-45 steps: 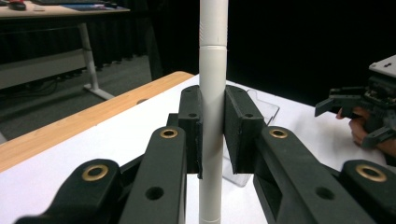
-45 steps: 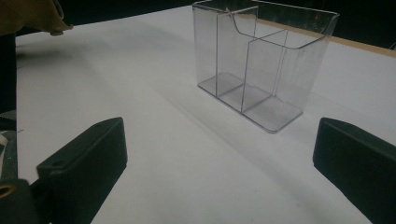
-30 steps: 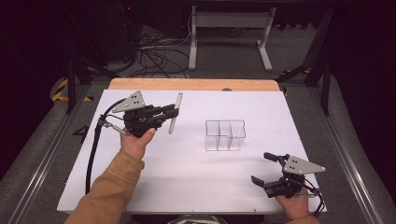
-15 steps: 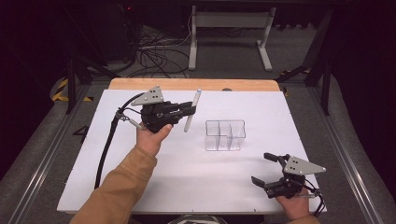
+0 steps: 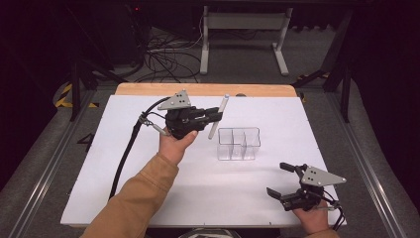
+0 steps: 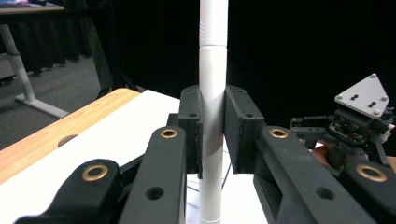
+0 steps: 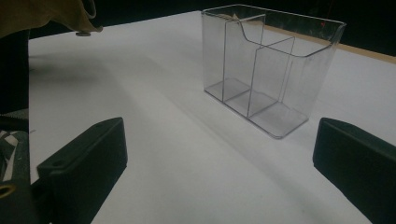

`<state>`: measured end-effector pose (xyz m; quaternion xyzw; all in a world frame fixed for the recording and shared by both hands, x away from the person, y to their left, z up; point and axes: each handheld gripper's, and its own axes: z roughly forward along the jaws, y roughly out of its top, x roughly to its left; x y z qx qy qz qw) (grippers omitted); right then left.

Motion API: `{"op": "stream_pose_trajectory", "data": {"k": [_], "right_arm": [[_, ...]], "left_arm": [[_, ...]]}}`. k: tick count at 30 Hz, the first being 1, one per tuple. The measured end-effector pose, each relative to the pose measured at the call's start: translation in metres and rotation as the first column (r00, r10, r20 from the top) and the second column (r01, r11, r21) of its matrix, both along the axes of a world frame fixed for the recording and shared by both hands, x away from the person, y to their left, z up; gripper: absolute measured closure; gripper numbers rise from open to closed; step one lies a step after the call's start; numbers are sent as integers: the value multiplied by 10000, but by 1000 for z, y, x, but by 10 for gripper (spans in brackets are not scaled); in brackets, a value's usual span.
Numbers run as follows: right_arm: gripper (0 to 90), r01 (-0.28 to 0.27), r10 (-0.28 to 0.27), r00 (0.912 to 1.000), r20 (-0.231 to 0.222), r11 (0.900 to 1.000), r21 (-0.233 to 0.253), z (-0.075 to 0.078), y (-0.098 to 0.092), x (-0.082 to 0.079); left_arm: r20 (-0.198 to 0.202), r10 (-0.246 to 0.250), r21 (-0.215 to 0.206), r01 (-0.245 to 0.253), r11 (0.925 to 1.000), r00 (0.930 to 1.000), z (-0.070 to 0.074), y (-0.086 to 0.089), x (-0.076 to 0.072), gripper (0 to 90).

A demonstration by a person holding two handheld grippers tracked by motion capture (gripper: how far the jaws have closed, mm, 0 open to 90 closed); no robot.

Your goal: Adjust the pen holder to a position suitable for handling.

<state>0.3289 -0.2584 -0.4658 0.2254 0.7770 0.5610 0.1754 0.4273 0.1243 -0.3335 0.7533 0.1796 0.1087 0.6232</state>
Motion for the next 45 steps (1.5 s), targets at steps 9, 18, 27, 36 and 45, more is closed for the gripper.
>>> {"op": "stream_pose_trajectory", "data": {"k": [9, 18, 27, 36, 45], "right_arm": [[34, -29, 29, 10000, 37, 10000, 3, 0, 0, 0], [34, -80, 80, 9999, 68, 10000, 39, 1, -1, -1], [34, -109, 109, 9999, 63, 9999, 43, 1, -1, -2], [35, -131, 130, 9999, 65, 9999, 57, 1, -1, -2], [34, -155, 155, 9999, 28, 9998, 82, 1, -1, -2]], "left_arm": [[88, -163, 91, 162, 9998, 9998, -3, -21, 5, 784], [188, -117, -120, 119, 9999, 9998, -11, -36, 13, 784], [177, -125, -184, 128, 9997, 9998, -23, -47, 21, 784], [63, -274, -519, 277, 9983, 9996, -34, -57, 27, 783], [-95, -319, -671, 312, 9973, 9994, -43, -65, 32, 783]]}}
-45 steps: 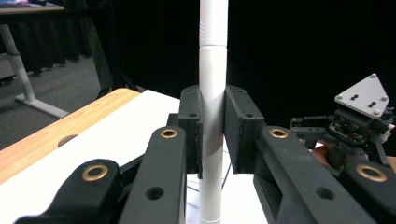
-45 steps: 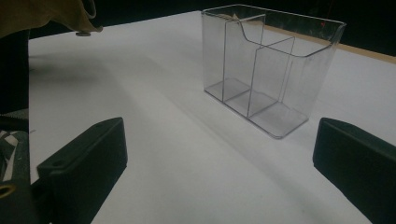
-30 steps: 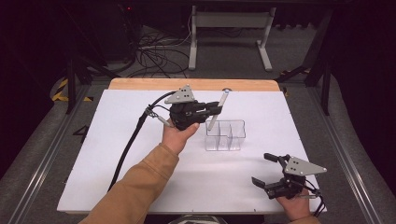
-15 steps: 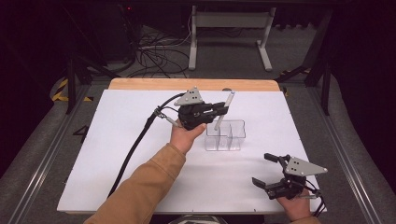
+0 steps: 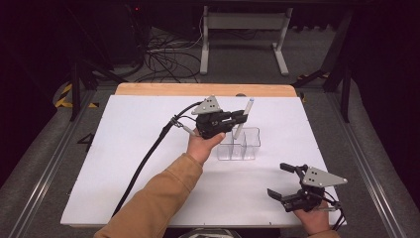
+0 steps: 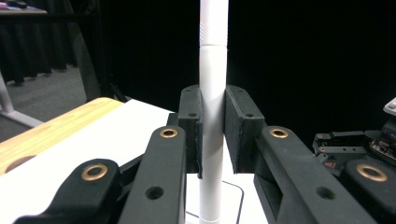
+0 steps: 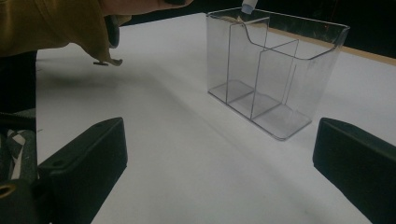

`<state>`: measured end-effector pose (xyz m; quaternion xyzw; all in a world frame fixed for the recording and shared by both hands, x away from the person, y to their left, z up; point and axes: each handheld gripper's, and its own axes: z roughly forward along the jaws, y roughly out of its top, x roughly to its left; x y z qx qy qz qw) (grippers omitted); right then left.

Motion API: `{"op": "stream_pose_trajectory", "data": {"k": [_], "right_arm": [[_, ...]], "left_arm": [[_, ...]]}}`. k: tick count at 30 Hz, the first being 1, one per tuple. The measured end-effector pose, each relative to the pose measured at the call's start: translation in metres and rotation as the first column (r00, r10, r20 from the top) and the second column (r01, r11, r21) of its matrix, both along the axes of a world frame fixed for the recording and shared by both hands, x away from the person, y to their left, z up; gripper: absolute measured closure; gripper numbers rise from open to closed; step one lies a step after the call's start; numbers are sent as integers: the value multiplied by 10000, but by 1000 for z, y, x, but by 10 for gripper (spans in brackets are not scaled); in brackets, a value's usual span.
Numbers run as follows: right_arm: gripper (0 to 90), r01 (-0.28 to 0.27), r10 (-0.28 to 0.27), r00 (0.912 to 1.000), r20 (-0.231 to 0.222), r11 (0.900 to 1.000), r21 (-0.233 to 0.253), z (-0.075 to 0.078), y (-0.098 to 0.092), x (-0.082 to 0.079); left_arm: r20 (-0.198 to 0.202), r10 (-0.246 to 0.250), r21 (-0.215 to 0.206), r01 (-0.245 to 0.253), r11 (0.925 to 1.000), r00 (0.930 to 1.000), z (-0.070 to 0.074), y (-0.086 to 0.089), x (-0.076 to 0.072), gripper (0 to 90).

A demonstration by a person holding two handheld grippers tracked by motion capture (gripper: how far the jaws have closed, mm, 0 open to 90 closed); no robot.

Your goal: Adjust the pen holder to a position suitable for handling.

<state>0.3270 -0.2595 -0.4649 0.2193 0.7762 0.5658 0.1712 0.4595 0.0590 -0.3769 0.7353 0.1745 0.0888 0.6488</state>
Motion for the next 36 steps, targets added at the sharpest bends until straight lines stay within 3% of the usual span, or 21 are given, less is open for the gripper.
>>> {"op": "stream_pose_trajectory", "data": {"k": [17, 36], "right_arm": [[35, -18, 18, 10000, 7, 10000, 23, 0, 0, 0], [35, -48, 48, 10000, 28, 10000, -25, 0, 0, 0]], "left_arm": [[-291, -229, 144, 233, 9996, 9993, -10, -2, 2, 782], [-462, -182, 790, 218, 9966, 9988, -20, -6, 1, 781]]}}
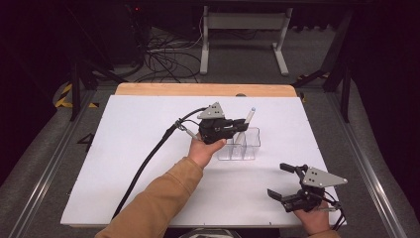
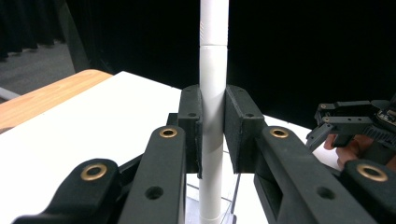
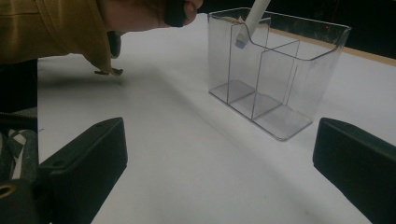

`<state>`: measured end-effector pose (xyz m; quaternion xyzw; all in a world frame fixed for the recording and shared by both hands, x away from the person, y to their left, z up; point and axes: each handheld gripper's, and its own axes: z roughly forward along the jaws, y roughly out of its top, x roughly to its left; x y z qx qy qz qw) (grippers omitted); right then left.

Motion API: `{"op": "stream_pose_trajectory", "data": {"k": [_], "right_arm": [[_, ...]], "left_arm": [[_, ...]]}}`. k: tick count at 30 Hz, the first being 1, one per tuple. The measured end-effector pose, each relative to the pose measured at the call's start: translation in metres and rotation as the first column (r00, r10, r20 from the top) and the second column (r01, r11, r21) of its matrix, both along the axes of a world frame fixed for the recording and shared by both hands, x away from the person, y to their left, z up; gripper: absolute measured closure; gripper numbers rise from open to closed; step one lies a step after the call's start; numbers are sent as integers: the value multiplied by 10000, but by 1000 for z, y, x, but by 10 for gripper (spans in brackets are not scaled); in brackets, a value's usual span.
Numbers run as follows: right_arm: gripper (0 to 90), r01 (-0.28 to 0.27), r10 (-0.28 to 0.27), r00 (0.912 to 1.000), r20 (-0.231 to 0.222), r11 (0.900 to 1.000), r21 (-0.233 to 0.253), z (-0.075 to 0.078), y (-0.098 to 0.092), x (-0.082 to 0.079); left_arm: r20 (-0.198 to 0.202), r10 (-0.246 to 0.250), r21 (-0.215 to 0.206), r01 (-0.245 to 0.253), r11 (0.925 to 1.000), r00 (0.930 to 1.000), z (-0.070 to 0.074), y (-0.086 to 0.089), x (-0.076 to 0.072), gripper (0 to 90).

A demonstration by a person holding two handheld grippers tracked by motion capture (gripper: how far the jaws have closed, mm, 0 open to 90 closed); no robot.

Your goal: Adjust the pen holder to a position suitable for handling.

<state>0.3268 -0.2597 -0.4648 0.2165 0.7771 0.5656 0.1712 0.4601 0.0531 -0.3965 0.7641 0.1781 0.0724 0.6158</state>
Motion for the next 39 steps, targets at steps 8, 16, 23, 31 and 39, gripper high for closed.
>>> {"op": "stream_pose_trajectory", "data": {"k": [8, 16, 23, 31, 39], "right_arm": [[35, -41, 41, 10000, 33, 10000, 66, 0, 1, 2], [35, -88, 87, 9999, 56, 9999, 135, 1, 2, 5], [35, -125, 124, 9999, 109, 9998, 146, 1, 4, 8], [35, -87, 86, 10000, 43, 9999, 148, 0, 4, 8], [35, -42, 41, 10000, 36, 9999, 93, 1, 4, 6]], "left_arm": [[25, 164, 317, -165, 9994, 9999, -2, 0, -1, 779], [555, 1050, 701, -1088, 9916, 9929, 5, 8, -9, 507], [963, 1675, 458, -1725, 9839, 9811, 23, 28, -24, 323], [1214, 1769, 441, -1833, 9821, 9767, 35, 41, -37, 268], [1311, 1957, 569, -2044, 9772, 9719, 37, 50, -42, 252]]}}
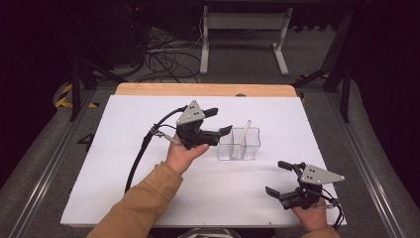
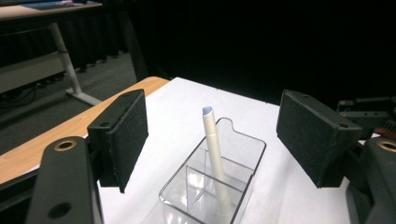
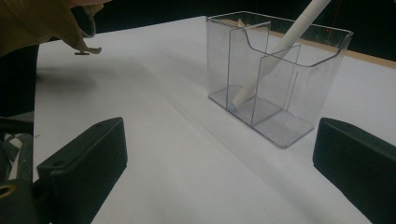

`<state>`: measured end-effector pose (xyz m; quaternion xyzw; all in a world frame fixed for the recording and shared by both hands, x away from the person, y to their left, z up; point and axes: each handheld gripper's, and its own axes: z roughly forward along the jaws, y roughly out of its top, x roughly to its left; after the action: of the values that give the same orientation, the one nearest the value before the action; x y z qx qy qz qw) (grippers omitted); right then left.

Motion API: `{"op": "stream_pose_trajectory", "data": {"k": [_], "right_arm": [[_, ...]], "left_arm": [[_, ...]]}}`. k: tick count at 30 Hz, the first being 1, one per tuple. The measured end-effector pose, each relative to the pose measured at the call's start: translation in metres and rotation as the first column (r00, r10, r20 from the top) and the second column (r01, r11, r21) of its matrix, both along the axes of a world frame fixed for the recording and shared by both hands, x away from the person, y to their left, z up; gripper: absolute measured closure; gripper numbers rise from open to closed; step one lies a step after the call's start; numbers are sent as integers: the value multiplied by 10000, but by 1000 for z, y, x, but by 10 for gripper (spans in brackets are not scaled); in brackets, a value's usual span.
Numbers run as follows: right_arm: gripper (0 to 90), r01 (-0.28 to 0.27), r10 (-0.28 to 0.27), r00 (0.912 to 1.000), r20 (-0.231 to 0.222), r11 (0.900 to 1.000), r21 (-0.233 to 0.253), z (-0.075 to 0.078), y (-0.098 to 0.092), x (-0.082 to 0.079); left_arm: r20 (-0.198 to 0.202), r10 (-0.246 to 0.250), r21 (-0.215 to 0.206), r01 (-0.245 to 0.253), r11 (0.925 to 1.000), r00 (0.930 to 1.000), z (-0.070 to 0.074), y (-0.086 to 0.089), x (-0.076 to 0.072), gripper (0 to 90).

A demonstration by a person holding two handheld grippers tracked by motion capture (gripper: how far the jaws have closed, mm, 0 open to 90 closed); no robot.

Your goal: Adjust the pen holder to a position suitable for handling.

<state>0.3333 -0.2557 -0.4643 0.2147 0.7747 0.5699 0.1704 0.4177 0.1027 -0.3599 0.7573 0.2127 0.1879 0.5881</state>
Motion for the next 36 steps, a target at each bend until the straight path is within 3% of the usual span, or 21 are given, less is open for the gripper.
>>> {"op": "stream_pose_trajectory", "data": {"k": [4, 9, 13, 17, 21, 25, 31, 36], "right_arm": [[35, 0, 0, 10000, -5, 10000, -9, 0, 0, 0], [34, 7, -7, 10000, 18, 10000, 6, 0, -1, 0], [35, -13, 13, 10000, 27, 10000, 16, 0, 0, 0], [34, 10, -10, 10000, 18, 10000, 39, 1, 0, 0], [38, -4, 3, 10000, -70, 10000, -33, 1, 0, -1], [38, 23, -24, 10000, -90, 10000, -52, 2, 0, -1], [38, 12, -13, 10000, -30, 10000, -71, 2, 0, -1], [38, 23, -24, 10000, -36, 10000, -85, 2, 1, -1]], "left_arm": [[48, -2, -39, 2, 10000, 10000, 3, 5, -5, 238], [-9, 33, -555, -34, 9985, 10000, 8, 24, -16, 232], [184, 262, -354, -255, 9990, 9995, 9, 39, -26, 207], [15, 375, -345, -374, 9987, 9993, 5, 53, -34, 187], [-256, 544, -210, -550, 9983, 9982, -1, 68, -41, 171], [-131, 855, 246, -852, 9961, 9963, -8, 80, -50, 160], [-278, 1068, 403, -1056, 9936, 9939, -20, 98, -59, 152], [-180, 1395, 664, -1380, 9882, 9901, -31, 113, -66, 147]]}}
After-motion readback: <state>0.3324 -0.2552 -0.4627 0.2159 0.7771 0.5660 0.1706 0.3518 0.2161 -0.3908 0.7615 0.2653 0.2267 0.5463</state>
